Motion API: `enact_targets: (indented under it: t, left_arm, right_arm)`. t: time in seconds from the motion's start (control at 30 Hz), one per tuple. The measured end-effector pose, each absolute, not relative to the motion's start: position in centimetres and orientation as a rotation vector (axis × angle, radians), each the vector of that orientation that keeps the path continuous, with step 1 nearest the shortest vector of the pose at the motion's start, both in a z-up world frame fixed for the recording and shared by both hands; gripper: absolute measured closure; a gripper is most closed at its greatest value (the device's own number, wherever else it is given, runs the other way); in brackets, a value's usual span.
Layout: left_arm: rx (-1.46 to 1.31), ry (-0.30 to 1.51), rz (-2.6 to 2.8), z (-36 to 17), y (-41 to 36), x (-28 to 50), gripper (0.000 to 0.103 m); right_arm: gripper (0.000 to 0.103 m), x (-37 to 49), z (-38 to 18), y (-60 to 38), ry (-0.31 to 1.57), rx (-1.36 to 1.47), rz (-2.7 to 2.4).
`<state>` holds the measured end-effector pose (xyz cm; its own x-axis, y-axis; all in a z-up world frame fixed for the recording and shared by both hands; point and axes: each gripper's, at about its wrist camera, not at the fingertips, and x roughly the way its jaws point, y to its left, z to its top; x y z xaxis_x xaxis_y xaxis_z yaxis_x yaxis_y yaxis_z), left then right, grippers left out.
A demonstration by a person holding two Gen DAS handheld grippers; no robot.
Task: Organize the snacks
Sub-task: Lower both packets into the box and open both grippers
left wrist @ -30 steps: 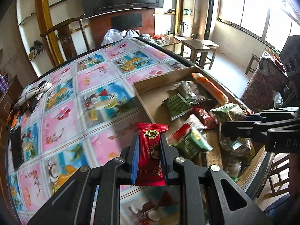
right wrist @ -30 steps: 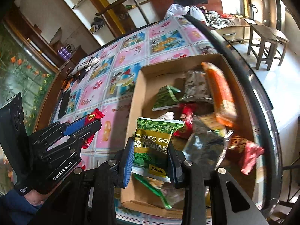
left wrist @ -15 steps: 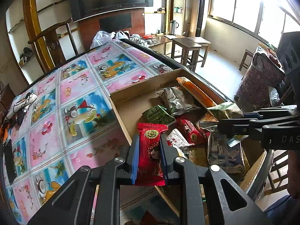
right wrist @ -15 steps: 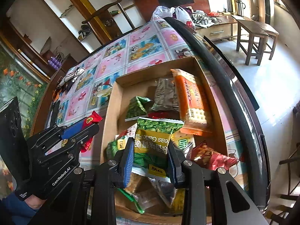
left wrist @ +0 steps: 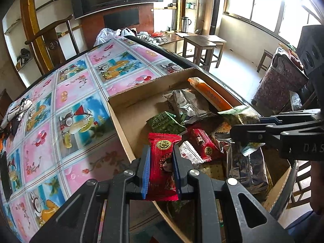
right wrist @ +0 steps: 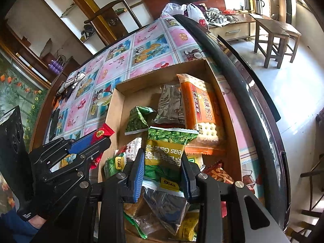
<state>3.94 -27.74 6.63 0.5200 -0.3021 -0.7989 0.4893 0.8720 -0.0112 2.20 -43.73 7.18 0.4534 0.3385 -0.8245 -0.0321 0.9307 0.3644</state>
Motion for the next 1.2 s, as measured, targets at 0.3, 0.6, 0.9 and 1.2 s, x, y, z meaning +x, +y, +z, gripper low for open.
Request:
enact_targets:
  t: [0.3, 0.6, 0.9, 1.2]
  left_arm:
    - [0.232, 0.925, -0.486, 5.8, -28.4, 4.7, 0.084]
    - [0.235, 0.932, -0.472, 5.2, -28.5, 5.2, 0.084]
    - [0.250, 0.934, -0.472, 4.8, -29.0, 5.6, 0.084]
    - [0.276, 0.932, -0.476, 4.1, -29.7, 5.8, 0.084]
  right_arm:
    - [0.069, 3.7, 6.6, -43.8, 1.093, 0.317, 0.237]
    - [0.069, 5.8, 5.7, -43.2, 1.106, 0.306, 0.241]
    - [0.069, 7.5, 5.2, -42.9, 1.111, 0.292, 0.230]
    - [0.069, 8.1, 4.8, -42.5, 1.117, 0.280, 0.235]
